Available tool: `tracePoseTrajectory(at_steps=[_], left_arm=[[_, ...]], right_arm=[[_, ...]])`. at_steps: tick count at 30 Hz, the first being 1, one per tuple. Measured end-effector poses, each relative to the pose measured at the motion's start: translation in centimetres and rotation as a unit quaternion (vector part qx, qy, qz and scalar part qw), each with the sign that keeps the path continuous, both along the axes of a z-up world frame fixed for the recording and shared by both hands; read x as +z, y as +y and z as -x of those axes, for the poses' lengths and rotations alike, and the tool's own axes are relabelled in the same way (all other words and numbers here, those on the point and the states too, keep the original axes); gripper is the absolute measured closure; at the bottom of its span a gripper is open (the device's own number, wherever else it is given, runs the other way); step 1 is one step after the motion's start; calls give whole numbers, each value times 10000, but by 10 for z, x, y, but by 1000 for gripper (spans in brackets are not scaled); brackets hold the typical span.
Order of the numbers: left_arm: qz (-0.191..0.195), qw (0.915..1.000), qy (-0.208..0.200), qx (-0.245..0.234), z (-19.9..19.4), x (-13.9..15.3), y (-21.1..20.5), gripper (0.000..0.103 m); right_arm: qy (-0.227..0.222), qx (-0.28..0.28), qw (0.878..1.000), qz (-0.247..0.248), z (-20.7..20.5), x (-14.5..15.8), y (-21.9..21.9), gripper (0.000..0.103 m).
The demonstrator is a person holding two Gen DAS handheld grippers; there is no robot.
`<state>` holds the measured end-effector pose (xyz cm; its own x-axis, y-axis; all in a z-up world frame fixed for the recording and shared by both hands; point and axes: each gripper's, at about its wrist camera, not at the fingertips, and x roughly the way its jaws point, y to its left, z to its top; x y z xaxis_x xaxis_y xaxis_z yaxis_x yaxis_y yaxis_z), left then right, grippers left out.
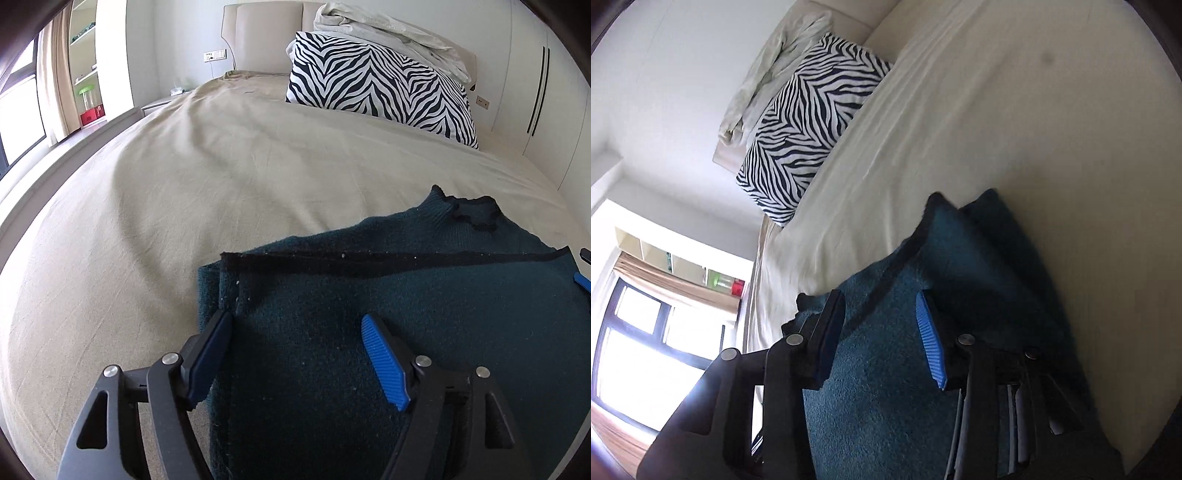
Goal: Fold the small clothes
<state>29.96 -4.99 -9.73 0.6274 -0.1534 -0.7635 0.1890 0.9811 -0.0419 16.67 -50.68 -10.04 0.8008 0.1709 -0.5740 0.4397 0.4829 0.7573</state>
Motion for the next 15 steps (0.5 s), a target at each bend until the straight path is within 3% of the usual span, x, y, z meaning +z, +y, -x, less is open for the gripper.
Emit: tracePoseTrajectory(at_steps=[2, 5, 7, 12, 15], left_arm=[[-20, 10000, -24, 3, 0, 0, -1, 28], [-27, 10000, -46, 12, 3, 0, -1, 28], [4, 10000, -43, 7, 3, 0, 0, 28], [19, 10000, -58, -2, 3, 0, 1, 28], [70, 10000, -62, -16, 3, 0, 2, 28]], right_arm=[[-39, 143, 9997, 181, 15, 16, 10, 61], [-286, 936, 9951, 119, 29, 35, 54, 56], [-428, 1653, 9853, 92, 32, 41, 101, 55], [-209, 3192, 9474, 77, 29, 22, 208, 55], [123, 3289, 9441, 192, 32, 1, 221, 55]])
